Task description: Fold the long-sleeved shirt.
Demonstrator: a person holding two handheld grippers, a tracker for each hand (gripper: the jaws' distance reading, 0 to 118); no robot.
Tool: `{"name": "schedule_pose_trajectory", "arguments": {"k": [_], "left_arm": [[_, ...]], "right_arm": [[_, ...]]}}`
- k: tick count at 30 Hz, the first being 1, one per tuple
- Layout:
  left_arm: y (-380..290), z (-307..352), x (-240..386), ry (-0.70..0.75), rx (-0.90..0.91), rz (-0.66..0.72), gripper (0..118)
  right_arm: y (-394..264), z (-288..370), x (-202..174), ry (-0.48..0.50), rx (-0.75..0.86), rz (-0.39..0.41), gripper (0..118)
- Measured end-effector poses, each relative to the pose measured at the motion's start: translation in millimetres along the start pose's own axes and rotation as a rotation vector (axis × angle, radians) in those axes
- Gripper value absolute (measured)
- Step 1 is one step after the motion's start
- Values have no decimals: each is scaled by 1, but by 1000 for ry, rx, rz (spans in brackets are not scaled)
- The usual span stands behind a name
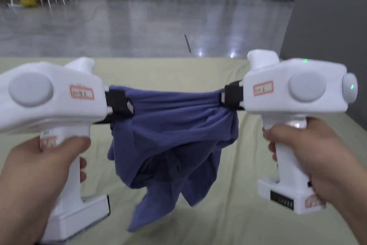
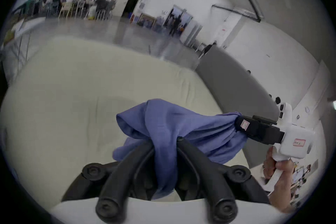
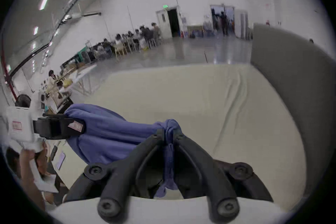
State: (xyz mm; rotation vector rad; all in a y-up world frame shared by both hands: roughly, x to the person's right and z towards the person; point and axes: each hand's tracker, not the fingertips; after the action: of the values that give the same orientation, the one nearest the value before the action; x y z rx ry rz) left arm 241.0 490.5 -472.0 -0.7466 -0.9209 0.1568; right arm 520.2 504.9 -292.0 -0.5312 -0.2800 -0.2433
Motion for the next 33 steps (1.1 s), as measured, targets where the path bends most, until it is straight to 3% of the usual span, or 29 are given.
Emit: {"name": "schedule_pose_trajectory", "arguments": {"k": [4,7,10,14,18,22,26,33], "left_arm": [[94,26,17,-63,63,48,5],[159,33,36,0,97,-51,5],[221,43,50,4,132,-46,5],[274,43,57,13,196,-30,5],[300,21,54,35,192,-47,5],[286,-14,33,43,149,4,5],[240,-67,-4,74,39,9,5],[67,-173,-87,146,-255,115,5]], "right_arm": [[103,22,-24,-77,35,72,9],[171,28,-41,-97,56,97,9],[242,24,-53,-155,89,150,9],[284,31,-77,-189,120,157,9],[304,13,-78,-223,132,156,9],[284,-27,-62,-210,100,141,9],[219,-91,-36,-163,-25,103,9],[33,-206,6,-88,-285,-9,9]]}}
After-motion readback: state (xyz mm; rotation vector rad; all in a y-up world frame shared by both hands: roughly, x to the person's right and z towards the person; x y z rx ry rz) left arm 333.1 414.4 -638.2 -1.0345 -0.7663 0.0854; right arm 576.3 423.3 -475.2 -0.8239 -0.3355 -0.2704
